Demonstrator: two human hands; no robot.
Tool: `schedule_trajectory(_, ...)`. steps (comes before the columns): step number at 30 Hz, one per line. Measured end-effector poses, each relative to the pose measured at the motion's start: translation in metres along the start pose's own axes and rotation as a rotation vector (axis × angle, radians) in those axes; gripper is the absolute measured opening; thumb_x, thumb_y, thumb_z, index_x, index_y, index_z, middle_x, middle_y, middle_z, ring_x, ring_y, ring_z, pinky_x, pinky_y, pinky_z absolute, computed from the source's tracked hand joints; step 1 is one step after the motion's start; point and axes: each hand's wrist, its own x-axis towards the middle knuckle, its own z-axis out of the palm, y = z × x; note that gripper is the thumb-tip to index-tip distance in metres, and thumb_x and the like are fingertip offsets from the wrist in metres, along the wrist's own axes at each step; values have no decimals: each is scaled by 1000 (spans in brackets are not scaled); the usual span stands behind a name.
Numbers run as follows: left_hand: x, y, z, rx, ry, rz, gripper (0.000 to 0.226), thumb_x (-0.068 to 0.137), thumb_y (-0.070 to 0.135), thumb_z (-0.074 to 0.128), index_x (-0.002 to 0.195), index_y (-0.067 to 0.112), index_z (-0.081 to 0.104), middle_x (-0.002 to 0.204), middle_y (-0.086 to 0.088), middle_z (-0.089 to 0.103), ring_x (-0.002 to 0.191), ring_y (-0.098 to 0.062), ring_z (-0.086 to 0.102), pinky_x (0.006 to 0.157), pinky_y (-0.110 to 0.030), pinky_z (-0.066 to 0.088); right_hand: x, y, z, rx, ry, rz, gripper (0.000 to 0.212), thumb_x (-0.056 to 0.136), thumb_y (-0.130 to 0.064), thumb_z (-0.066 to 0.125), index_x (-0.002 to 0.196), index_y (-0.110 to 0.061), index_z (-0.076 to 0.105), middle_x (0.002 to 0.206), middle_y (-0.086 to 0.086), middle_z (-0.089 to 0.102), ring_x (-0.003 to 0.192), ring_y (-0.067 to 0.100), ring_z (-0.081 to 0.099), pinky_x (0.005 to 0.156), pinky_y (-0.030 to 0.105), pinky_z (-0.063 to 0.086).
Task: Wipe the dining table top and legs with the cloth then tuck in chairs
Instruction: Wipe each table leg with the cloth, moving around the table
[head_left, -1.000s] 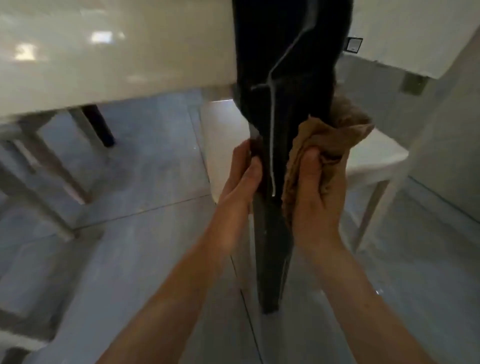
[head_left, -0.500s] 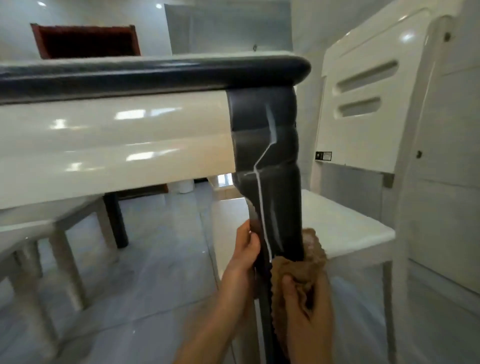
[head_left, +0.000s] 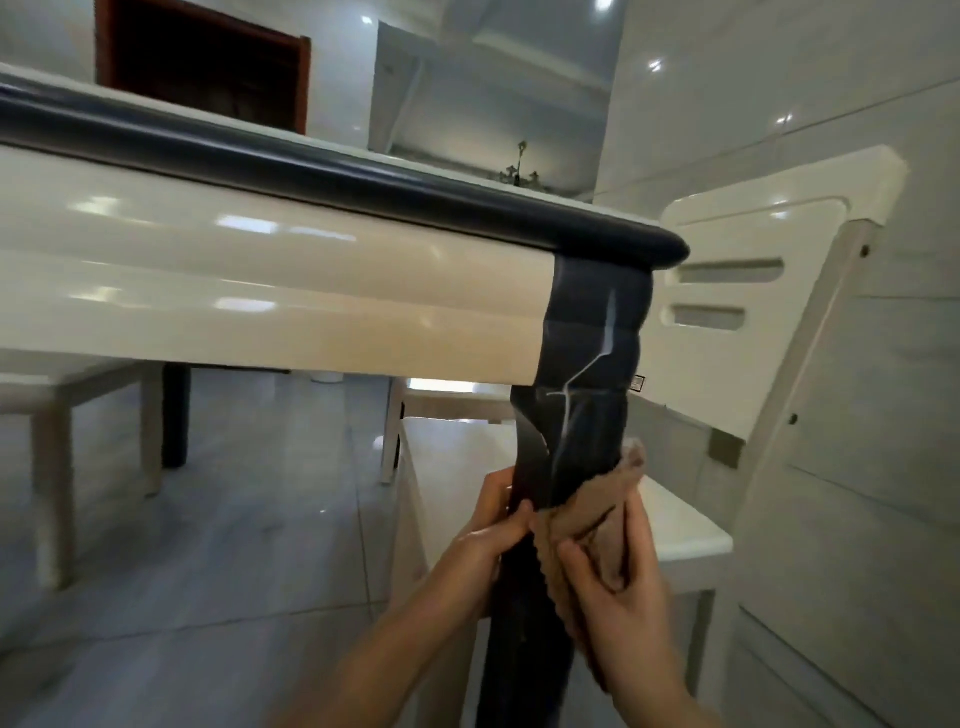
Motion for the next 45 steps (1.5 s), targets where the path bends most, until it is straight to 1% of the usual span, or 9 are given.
schedule_trajectory(3, -1, 1, -1, 26, -19, 14, 46, 89, 26, 47, 134, 20, 40, 132, -5, 54, 119, -16, 56, 93, -28, 50, -6, 1, 5, -28, 32, -3, 73, 85, -1, 67, 137, -44, 39, 137, -16, 52, 124, -6, 49, 103, 15, 41)
schedule_trajectory(10, 3, -2, -8, 46, -60, 1, 50, 86, 39, 51, 133, 29, 42, 132, 3, 56, 118, -7, 56, 94, -24, 48, 57, -60, 14, 46, 158, -169, 28, 88, -25, 68, 114, -14, 66, 96, -8, 75, 92, 4, 69, 79, 20, 53)
schedule_trajectory(17, 11, -18, 2, -23, 11, 89, 46, 83, 30, 52, 128, 23, 45, 120, 8, 62, 107, 1, 61, 80, -13, 49, 32, -34, 26, -38, 185, -128, 66, 77, -55, 64, 136, -30, 49, 121, -8, 66, 113, 8, 62, 103, 43, 47)
schedule_trajectory(23, 37, -43, -6, 127, 144, 116, 21, 88, 23, 54, 108, 18, 56, 107, 10, 65, 114, -9, 60, 78, -9, 47, 91, -98, 33, -34, 244, -302, 28, 90, -31, 65, 116, -20, 64, 103, -9, 72, 94, -1, 66, 81, 17, 51)
schedule_trajectory(27, 36, -43, -4, 115, 112, 171, 56, 73, 44, 56, 118, 12, 46, 113, 18, 65, 107, 6, 59, 83, -11, 47, 94, -100, 29, 166, 361, -215, 16, 96, -23, 57, 93, -14, 69, 83, -5, 73, 84, 8, 69, 77, 24, 52)
schedule_trajectory(32, 42, -51, -10, 112, 162, 147, 45, 75, 37, 58, 113, 14, 53, 108, 14, 69, 111, -8, 61, 80, -11, 47, 89, -90, 46, -202, 312, -210, 80, 64, -70, 70, 132, -34, 48, 123, -12, 59, 111, 8, 59, 95, 34, 47)
schedule_trajectory(37, 48, -46, -6, 137, 152, 128, 15, 91, 4, 48, 103, 12, 53, 93, 7, 70, 114, -21, 60, 71, -5, 46, 102, -96, 40, -77, 382, -236, 22, 94, -52, 50, 111, -40, 57, 104, -16, 65, 99, -2, 60, 89, 28, 46)
schedule_trajectory(42, 45, -45, 2, 83, 210, 131, 27, 88, 8, 53, 114, 7, 47, 91, 16, 67, 90, 6, 60, 74, -2, 42, 87, -81, 59, -493, 511, -424, 55, 96, -53, 33, 134, -15, 44, 126, 4, 57, 119, 23, 54, 100, 39, 43)
schedule_trajectory(45, 54, -44, 5, 136, 208, 139, 30, 91, -1, 55, 115, 9, 40, 96, 17, 50, 79, 18, 58, 67, 2, 40, 70, -60, 57, -613, 318, -614, 76, 99, -52, 28, 154, -4, 8, 162, 11, 13, 150, 22, 11, 122, 41, 13)
